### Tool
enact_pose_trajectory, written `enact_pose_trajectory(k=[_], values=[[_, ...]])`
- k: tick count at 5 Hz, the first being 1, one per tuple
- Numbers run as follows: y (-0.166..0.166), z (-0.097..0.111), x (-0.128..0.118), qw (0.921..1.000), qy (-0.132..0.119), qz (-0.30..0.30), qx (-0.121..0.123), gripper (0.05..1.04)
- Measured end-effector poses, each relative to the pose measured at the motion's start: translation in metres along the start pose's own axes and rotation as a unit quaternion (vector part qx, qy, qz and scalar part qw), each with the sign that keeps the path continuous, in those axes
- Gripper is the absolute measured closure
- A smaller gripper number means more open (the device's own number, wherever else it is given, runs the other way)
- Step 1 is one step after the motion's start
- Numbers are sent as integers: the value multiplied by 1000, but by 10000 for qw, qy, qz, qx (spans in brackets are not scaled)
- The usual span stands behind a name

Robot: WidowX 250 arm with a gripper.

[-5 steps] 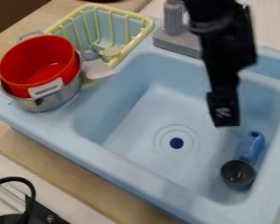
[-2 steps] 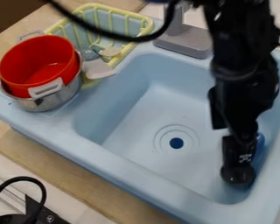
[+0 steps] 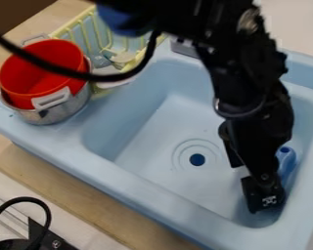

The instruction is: Put the blue spoon in the yellow pot

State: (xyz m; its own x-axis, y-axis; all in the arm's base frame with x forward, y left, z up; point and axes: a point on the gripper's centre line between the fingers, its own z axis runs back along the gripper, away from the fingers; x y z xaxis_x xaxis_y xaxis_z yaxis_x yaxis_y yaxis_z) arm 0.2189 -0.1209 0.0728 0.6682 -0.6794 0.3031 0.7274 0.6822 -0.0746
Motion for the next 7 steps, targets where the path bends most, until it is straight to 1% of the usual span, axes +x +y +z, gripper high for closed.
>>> enact_pose_trajectory(k=[1,2,3,4,5,6,7], values=[[-2,-9,-1,9998,-71,31,155,85],[1,-14,-1,9989,-228,161,385,85],[1,-18,1,9990,-127,124,417,133],[4,-22,6,9995,60,86,289,380],[5,-23,8,9995,83,119,265,419],[8,-23,8,9996,78,174,224,419],[9,-22,5,9995,165,99,259,420]])
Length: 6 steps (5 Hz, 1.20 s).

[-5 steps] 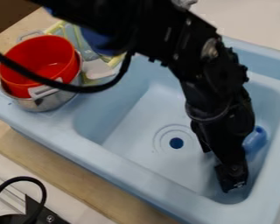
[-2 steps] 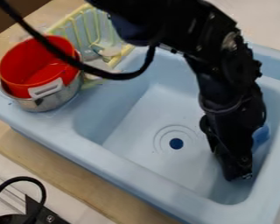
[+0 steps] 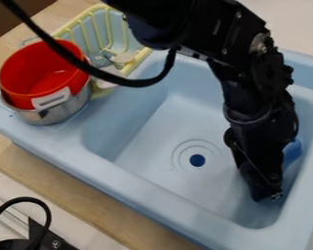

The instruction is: Put the blue spoon in the yellow pot

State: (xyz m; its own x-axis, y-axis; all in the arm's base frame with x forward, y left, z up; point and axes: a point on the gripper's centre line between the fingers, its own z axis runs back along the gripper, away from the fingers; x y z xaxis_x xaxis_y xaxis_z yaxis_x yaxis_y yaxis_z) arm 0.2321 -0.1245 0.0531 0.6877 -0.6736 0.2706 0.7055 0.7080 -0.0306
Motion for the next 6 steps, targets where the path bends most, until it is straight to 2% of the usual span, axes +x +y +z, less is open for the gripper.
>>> enact_pose_trajectory(k=[1,2,3,4,5,6], values=[[0,14,-9,9998,130,101,95,420],[3,34,-15,9991,178,215,319,419],[5,49,-17,9991,64,307,299,420],[7,62,-22,9979,36,528,384,419],[8,79,-28,9950,-26,838,543,419],[12,94,-37,9905,-27,1253,566,420]])
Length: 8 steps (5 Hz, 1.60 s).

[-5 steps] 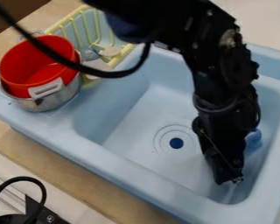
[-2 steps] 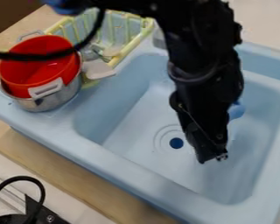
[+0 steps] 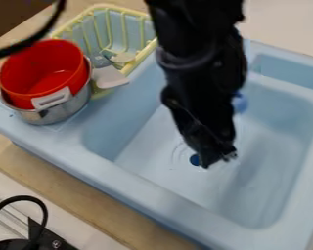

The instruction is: Put the blue spoon in the yellow pot

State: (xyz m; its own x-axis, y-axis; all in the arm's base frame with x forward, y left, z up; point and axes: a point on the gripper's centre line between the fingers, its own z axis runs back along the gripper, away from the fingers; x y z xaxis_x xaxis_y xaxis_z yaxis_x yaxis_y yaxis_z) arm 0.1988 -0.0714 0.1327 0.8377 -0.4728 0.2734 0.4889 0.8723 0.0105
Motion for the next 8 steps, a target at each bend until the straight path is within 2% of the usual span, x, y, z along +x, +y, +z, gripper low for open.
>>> enact_pose_trajectory(k=[2,3,4,5,7,8], values=[[24,31,-9,9926,-121,1165,306,420],[33,42,-7,9891,-319,1390,360,420],[38,39,2,9879,-149,1440,555,420],[47,44,0,9795,-176,1869,736,420],[76,50,-7,9602,-309,2668,761,419],[88,46,-14,9535,-237,2911,747,420]])
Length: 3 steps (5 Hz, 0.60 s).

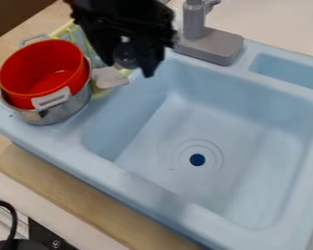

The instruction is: Put the blue spoon in the yellow pot

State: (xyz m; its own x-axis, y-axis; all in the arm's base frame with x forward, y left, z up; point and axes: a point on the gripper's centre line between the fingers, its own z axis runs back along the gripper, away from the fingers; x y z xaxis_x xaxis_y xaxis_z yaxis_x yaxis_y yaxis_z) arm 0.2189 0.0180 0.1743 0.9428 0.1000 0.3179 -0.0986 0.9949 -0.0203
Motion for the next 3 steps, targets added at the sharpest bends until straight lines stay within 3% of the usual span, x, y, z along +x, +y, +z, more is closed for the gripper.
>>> enact_pose_trajectory(k=[2,3], values=[[17,-13,23,9987,-20,502,34,420],[26,-21,43,9956,-112,926,-87,420]])
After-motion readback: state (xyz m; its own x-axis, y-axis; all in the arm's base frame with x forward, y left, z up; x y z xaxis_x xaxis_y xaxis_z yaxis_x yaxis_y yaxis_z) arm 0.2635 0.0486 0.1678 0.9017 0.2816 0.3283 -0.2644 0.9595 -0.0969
